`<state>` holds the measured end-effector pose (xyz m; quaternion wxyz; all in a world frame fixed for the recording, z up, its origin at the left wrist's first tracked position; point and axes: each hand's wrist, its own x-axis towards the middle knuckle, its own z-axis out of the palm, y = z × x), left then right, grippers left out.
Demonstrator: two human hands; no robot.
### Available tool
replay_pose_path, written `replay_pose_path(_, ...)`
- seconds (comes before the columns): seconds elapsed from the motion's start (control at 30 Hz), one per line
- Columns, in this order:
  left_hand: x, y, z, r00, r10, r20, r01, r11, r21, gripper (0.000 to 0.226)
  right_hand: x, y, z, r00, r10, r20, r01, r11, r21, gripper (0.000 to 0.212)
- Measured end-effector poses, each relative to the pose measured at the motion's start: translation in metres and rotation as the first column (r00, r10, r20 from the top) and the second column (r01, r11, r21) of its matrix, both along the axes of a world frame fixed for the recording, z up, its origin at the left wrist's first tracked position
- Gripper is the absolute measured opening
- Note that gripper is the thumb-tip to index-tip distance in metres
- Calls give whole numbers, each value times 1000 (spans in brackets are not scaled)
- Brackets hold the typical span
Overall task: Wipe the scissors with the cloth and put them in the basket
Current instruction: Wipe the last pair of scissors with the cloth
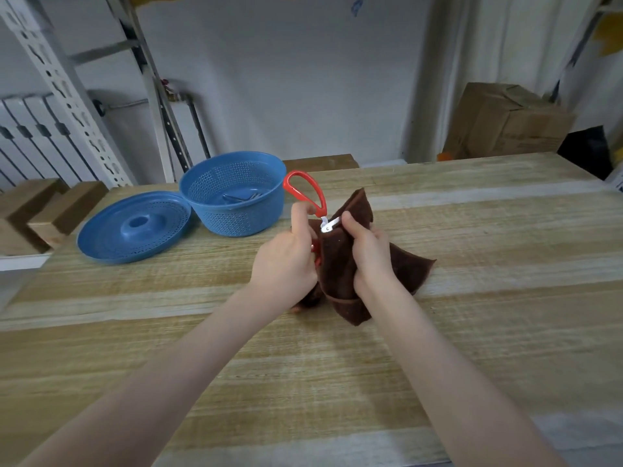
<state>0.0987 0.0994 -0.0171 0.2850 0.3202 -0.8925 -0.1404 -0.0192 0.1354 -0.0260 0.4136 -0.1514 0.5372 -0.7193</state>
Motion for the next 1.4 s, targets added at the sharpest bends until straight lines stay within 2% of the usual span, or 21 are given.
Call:
replay_pose_path(0.2, -1, -1, -6, 998, 47, 35, -47, 999, -23, 51, 7, 3, -4, 998, 26, -63, -26, 1000, 7, 15)
replay_pose_path(0.4, -3, -5, -7, 998, 49, 37, -48, 998, -34, 53, -2, -7, -2, 995, -42, 89, 39, 998, 44, 13)
replay_pose_path(0.57, -3, -14, -10, 989, 129, 66, -126, 991, -45, 59, 7, -7, -8, 997, -33, 77, 32, 999, 11, 14)
replay_pose_path(0.73, -2, -11, -10, 996, 67, 58, -67, 998, -13, 56, 1, -6, -2, 993, -9, 118, 4, 999, 45, 10)
replay_pose_path(0.83, -2, -11, -11, 995, 75, 61, -75, 997, -15, 55, -7, -11, 0, 983, -60, 174, 48, 996, 70, 14)
replay_pose_path(0.97, 1, -10, -10, 994, 80, 71, -81, 997, 11, 56, -9, -9, -6, 977, -82, 198, 71, 996, 58, 28)
replay_pose_path(1.1, 1, -7, -7, 996, 80, 42, -80, 997, -6, 51, 1, 2, -12, 986, 64, 153, -61, 998, -24, 33)
replay_pose_path(1.23, -1, -8, -4, 994, 98, 55, -97, 995, -20, 61, 6, 5, -14, 982, 178, 66, -170, 980, -108, 25)
replay_pose_path(1.33, 0, -9, -4, 990, 104, 92, -104, 995, -8, 61, 5, 5, -13, 972, 230, -39, -232, 969, -89, 18)
replay_pose_path(1.4, 0, -10, -6, 991, 92, 94, -92, 996, -11, 62, 3, 3, -12, 975, 213, -68, -217, 974, -63, 11)
